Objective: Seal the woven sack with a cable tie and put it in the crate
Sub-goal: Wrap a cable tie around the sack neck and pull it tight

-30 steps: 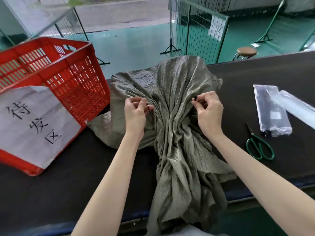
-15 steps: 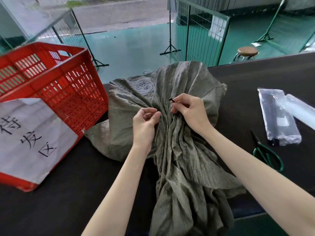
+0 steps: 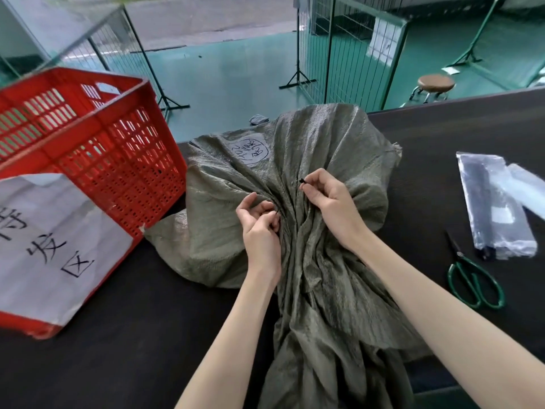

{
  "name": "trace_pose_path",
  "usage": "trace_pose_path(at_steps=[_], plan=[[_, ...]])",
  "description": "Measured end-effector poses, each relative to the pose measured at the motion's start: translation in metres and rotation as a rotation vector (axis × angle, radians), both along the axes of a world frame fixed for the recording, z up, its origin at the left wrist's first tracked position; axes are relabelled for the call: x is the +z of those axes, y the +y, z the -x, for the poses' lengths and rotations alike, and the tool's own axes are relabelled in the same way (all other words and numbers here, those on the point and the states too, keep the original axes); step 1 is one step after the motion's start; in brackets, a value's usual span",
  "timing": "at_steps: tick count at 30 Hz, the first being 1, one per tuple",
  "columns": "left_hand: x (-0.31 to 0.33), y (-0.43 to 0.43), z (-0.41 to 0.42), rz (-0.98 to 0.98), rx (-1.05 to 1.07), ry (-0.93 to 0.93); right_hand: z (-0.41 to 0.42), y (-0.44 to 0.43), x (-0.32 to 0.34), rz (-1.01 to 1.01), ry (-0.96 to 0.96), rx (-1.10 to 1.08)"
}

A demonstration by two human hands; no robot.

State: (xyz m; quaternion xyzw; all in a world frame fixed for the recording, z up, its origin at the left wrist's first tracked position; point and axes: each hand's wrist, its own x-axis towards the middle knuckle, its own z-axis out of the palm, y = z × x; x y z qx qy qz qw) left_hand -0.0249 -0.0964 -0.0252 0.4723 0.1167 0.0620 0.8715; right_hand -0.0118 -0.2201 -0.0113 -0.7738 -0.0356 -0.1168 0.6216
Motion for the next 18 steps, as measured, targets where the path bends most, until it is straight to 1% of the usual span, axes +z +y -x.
trace_pose_path(at_steps=[4,6,10,13,15,18], plan=[[-0.001,-0.002,-0.002,0.011,-0.016,-0.004,0.001,-0.002,-0.001,0.046,0.004,0.055],[-0.002,-0.001,-0.001,-0.019,-0.055,-0.025,0.001,-0.003,0.000,0.099,0.003,0.073],[-0.007,0.001,0.001,-0.182,-0.150,-0.101,0.000,-0.002,0.000,0.195,0.002,0.084],[-0.007,0.000,0.003,-0.287,-0.177,-0.137,-0.003,-0.003,-0.001,0.238,0.004,0.081],[-0.007,-0.001,0.005,-0.376,-0.181,-0.156,-0.004,-0.004,0.000,0.203,0.012,0.061],[-0.012,0.003,0.007,-0.594,-0.242,-0.208,-0.006,-0.005,0.000,0.065,0.020,0.010]])
